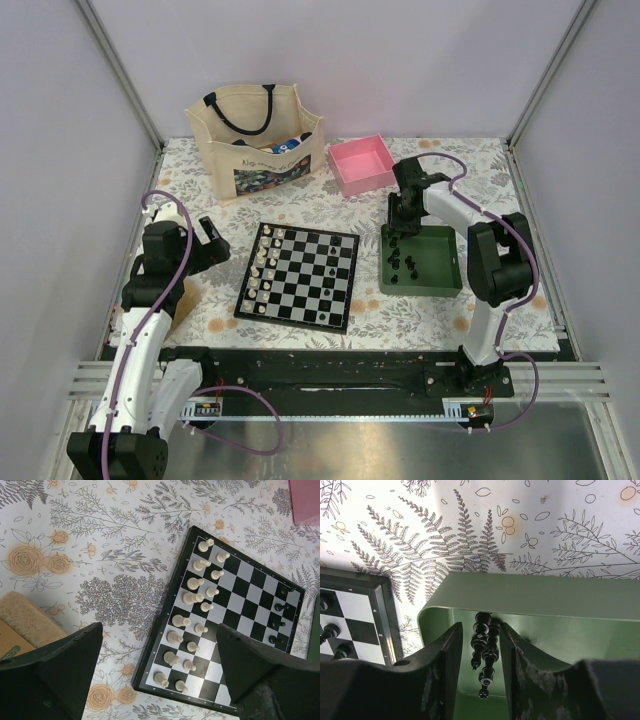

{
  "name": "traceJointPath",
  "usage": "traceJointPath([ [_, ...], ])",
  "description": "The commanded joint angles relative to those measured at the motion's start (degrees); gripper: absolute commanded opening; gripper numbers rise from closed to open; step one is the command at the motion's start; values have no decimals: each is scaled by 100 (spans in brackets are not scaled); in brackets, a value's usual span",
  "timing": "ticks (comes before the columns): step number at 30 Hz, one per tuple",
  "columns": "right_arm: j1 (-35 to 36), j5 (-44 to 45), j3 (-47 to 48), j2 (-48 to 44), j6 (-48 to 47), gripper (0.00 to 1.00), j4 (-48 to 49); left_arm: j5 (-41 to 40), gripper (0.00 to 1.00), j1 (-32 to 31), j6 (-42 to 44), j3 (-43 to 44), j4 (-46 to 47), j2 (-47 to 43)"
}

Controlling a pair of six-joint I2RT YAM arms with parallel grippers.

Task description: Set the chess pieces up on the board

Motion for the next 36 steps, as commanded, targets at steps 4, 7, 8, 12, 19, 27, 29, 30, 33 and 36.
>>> traceJointPath([
  [4, -40, -100, 278, 122, -103, 40, 41, -104, 99, 3, -6, 30, 156, 50],
  [7, -31, -83, 296, 140, -103, 39, 50, -95, 99, 3, -7, 39, 156, 59],
  [8, -31, -83, 279, 131, -112, 39, 41, -95, 99, 3, -15, 39, 156, 68],
  [12, -31, -91, 252, 114, -112, 38, 41, -95, 99, 3, -15, 30, 165, 85],
  [19, -31, -91, 217, 105, -112, 37, 50, -95, 99, -6, -15, 30, 156, 77],
  [27, -22, -144, 182, 70, -121, 34, 59, -77, 99, -6, -15, 30, 156, 85],
  [29, -31, -153, 164, 70, -129, 31, 59, -69, 99, -14, -15, 30, 148, 85],
  [30, -31, -153, 164, 78, -121, 31, 42, -77, 99, -6, -15, 30, 165, 86],
  [33, -22, -144, 156, 78, -129, 31, 50, -60, 99, -14, -15, 21, 156, 68],
  [36, -22, -135, 147, 70, -129, 35, 41, -60, 99, -14, -15, 30, 156, 68],
])
